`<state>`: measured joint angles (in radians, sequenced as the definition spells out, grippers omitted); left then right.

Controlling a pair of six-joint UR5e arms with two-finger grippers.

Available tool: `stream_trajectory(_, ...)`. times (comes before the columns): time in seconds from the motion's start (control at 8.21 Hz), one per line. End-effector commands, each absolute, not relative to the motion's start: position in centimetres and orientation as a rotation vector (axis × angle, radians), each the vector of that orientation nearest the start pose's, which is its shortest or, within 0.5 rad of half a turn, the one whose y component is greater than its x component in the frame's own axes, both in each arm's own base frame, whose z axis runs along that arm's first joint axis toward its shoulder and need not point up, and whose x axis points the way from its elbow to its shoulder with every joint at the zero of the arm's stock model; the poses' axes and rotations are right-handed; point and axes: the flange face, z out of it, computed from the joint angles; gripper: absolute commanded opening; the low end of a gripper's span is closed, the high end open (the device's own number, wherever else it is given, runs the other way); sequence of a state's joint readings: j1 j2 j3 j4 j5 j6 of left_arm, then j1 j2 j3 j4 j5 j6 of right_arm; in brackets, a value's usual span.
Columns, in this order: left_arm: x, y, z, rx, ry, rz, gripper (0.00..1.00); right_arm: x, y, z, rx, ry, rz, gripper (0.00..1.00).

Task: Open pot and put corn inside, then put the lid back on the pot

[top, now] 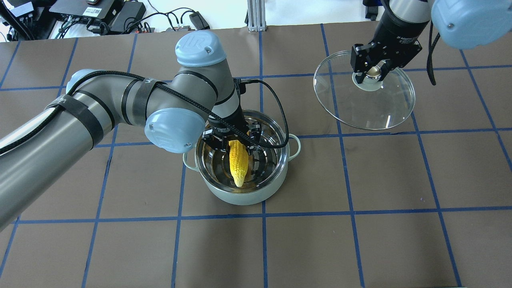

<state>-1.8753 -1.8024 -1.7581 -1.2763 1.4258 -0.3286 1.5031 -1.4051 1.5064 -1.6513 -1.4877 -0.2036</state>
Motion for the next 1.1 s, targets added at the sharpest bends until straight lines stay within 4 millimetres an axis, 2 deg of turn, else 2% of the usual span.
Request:
stream_trajectory(0.0,-30.4,-47.5,30.9,-0.056,3.228,0.253,1.0,10.4,-56.6,44.2,-0.202,3.046,0.012,0.0)
stream_trajectory(0.24,-30.2,-47.3,32.4,-0.035,3.241,0.231,1.0,10.6,-56.5,44.2,-0.184,3.045,0.011,0.0)
stream_trajectory(0.49,-28.8,-48.7,34.8,-0.062,3.231,0.137,1.0,11.2,-56.3,44.3,-0.142,3.06,0.014,0.0)
stream_trajectory(0.61,-27.1,-50.0,36.2,-0.034,3.176,0.094,1.0,12.8,-56.0,44.3,-0.099,3.07,0.015,0.0)
stream_trajectory(0.97,-20.2,-55.1,43.6,0.02,3.091,-0.06,1.0,19.5,-54.2,44.6,-0.017,3.072,-0.004,0.0)
